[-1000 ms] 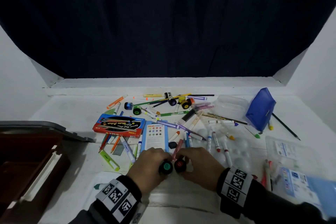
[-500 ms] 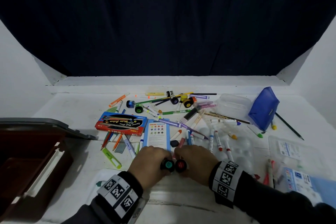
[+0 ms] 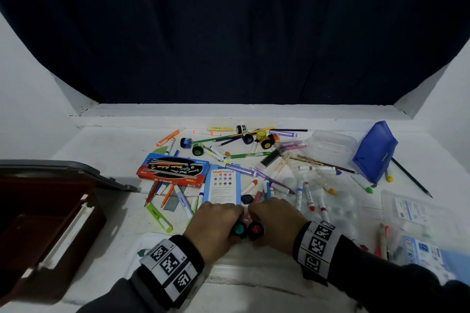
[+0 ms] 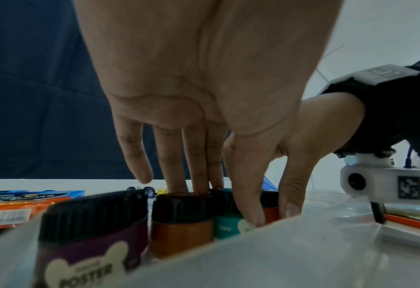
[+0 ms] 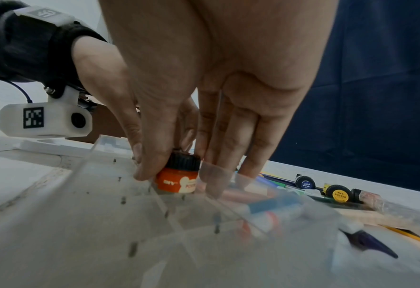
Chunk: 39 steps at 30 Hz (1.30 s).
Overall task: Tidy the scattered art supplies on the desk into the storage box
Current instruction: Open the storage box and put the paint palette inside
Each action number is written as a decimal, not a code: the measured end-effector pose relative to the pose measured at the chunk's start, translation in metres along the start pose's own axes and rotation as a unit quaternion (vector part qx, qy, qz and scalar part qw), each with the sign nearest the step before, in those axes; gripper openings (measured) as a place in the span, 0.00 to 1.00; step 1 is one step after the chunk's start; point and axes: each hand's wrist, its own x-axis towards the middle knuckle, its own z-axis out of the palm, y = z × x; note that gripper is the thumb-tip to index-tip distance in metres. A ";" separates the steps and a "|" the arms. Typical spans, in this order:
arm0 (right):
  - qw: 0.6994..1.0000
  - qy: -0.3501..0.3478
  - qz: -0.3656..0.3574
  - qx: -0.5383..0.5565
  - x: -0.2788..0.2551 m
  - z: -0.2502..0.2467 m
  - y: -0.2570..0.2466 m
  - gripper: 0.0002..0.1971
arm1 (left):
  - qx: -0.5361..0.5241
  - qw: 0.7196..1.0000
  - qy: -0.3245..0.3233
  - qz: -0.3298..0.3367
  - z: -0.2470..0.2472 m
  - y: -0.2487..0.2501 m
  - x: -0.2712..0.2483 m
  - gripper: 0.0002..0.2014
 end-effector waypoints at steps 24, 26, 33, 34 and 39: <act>0.999 -0.025 0.013 -0.040 0.003 0.003 -0.002 0.23 | -0.038 0.997 -0.056 -0.028 -0.007 0.002 0.004 0.23; 1.000 -0.027 0.002 -0.013 0.003 0.000 0.001 0.26 | -0.072 0.995 -0.055 -0.026 -0.011 0.000 0.002 0.25; 0.996 0.041 -0.030 0.074 0.009 -0.022 0.022 0.28 | -0.183 0.981 0.033 -0.052 -0.037 -0.024 -0.003 0.29; 0.995 0.058 -0.026 0.081 0.010 -0.024 0.024 0.27 | -0.204 0.976 0.048 -0.057 -0.042 -0.026 -0.003 0.26; 0.985 0.132 -0.021 0.112 0.033 -0.041 0.035 0.16 | -0.296 0.941 0.141 -0.088 -0.058 -0.056 0.010 0.05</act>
